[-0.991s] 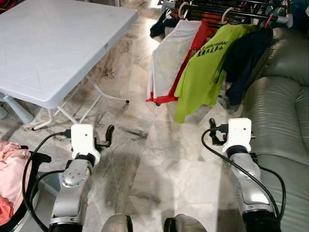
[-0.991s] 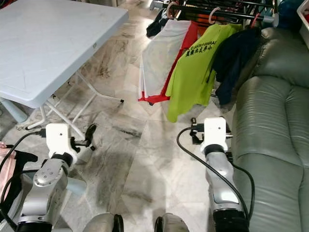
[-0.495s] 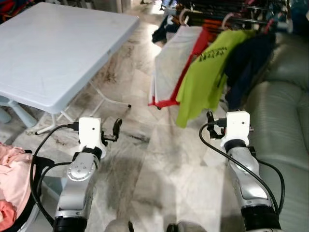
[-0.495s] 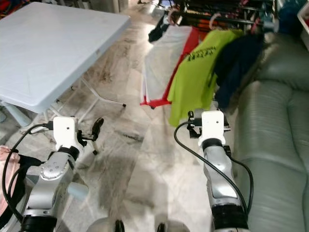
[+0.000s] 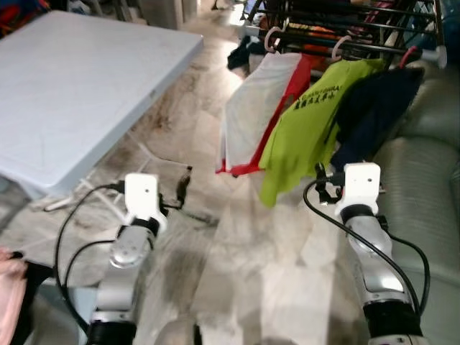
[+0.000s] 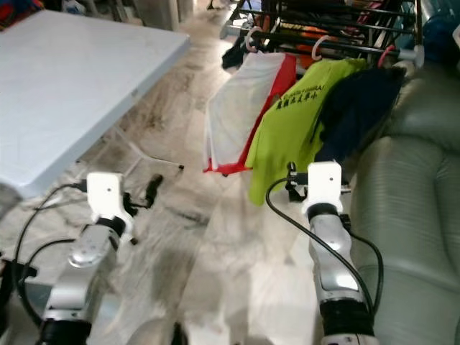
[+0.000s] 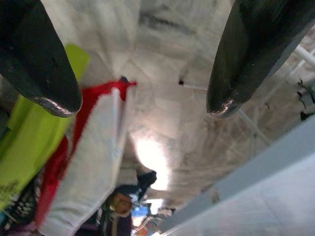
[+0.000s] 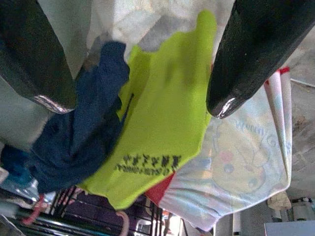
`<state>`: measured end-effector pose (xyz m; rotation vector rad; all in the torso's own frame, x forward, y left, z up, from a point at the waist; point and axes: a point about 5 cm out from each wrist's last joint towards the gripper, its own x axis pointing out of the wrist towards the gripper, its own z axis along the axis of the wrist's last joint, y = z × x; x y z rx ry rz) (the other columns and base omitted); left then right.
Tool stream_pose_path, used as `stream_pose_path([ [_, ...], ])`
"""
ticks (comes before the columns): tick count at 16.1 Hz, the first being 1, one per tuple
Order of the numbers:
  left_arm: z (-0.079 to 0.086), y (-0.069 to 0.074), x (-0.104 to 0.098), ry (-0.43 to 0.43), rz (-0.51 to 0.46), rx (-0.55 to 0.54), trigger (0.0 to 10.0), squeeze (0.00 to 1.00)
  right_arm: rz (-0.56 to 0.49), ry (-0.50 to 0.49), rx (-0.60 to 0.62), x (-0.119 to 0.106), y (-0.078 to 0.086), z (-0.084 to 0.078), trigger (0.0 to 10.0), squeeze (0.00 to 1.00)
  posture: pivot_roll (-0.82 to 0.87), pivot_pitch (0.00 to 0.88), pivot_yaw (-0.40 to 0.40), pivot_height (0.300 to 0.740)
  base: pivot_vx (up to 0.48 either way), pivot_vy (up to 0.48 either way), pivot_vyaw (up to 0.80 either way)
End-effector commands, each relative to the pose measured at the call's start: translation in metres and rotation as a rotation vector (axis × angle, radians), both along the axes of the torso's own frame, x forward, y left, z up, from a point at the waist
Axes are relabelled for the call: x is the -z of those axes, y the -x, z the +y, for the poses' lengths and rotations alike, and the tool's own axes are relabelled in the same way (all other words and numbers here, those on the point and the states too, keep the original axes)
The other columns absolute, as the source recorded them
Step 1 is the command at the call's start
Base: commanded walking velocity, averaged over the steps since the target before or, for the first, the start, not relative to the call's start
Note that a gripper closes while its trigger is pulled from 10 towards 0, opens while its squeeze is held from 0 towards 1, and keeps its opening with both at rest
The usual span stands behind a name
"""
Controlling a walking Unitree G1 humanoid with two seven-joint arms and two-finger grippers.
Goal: Hang hanger
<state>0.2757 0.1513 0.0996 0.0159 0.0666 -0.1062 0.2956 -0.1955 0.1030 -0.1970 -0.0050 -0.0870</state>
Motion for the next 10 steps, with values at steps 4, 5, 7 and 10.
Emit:
stream_pose_path([
  [4, 0.006, -0.006, -0.013, -0.039, -0.047, -0.024, 10.0, 0.0, -0.013, -0.01, -0.028, -0.002, -0.003, 0.008, 10.0, 0.0, -0.02, 0.068, 0.003, 0.74, 0.308, 0.362, 0.0],
  [5, 0.005, -0.007, -0.016, -0.046, -0.06, -0.018, 10.0, 0.0, -0.013, -0.01, -0.025, -0.003, -0.005, 0.008, 10.0, 0.0, -0.02, 0.068, 0.003, 0.74, 0.0, 0.424, 0.0],
  [7, 0.003, -0.008, -0.019, -0.06, -0.072, 0.003, 10.0, 0.0, -0.014, -0.004, -0.017, -0.003, -0.006, 0.008, 10.0, 0.0, -0.02, 0.075, 0.003, 0.74, 0.0, 0.42, 0.0],
  [10, 0.001, -0.008, -0.021, -0.076, -0.086, 0.016, 10.0, 0.0, -0.018, -0.001, -0.017, -0.003, -0.005, 0.008, 10.0, 0.0, -0.02, 0.077, 0.005, 0.74, 0.0, 0.421, 0.0],
])
